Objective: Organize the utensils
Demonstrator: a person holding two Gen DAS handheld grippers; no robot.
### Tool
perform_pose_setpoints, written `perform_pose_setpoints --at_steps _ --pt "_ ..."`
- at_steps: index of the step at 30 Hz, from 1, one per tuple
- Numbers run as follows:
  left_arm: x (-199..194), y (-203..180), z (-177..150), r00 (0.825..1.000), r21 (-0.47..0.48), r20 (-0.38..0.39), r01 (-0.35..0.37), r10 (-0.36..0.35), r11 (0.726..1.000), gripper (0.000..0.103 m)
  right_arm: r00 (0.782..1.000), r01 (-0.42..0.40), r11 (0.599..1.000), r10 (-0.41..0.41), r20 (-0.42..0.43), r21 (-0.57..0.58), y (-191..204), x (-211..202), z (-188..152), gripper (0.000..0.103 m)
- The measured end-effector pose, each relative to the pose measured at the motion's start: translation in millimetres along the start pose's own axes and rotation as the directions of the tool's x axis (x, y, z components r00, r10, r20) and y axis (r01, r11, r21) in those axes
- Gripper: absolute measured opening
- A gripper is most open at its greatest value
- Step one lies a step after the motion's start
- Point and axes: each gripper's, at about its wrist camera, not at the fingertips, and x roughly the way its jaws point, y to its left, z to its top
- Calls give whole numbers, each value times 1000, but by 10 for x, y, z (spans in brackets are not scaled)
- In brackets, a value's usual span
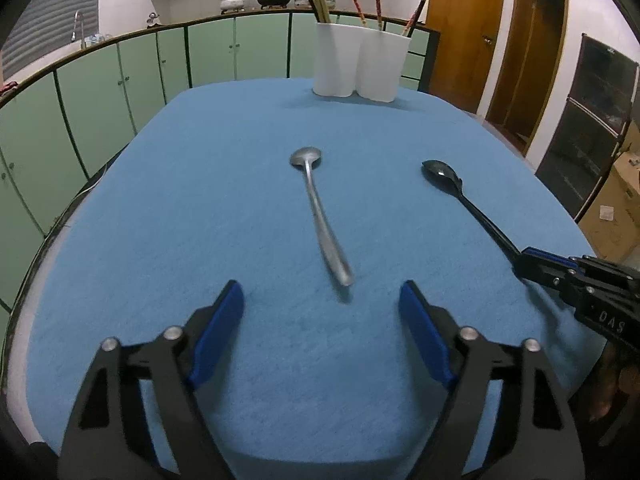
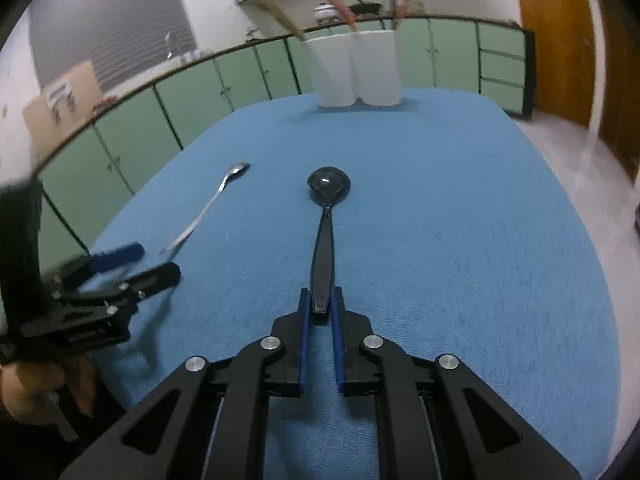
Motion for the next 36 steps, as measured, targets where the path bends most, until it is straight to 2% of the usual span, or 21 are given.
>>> perform_pose_setpoints --at_steps 1,3,7,9,10,15,22,30,36 --pt "10 1 24 1000 -7 0 11 -11 1000 65 1000 4 1000 -4 4 1 -6 -8 1 10" --pt "30 1 68 1000 -24 -4 25 -25 999 49 1000 5 1000 -5 4 3 -18 -16 -5 10" --pt "65 -12 102 1000 -30 0 26 -26 999 32 1000 5 1000 -5 5 -11 4 -15 -15 10" --pt "69 -26 104 1000 -27 2 29 -29 999 16 1000 2 1000 -2 7 -13 8 -26 -11 10" --pt "63 -28 103 1000 -27 4 29 -29 999 12 1000 2 1000 -2 10 -12 5 -28 -9 10" --pt "14 7 94 1000 -42 10 25 -25 999 9 1000 1 1000 0 12 -11 -4 -32 -8 10" --pt "-175 61 198 997 -51 66 29 -26 998 9 999 -2 1000 3 46 -22 61 -162 49 10" --pt "-394 113 481 988 -39 147 43 -37 998 7 993 -9 998 16 114 -60 161 -336 342 10" --pt "-411 100 741 983 -11 178 53 -50 999 7 989 -11 994 27 148 -107 226 -322 619 10"
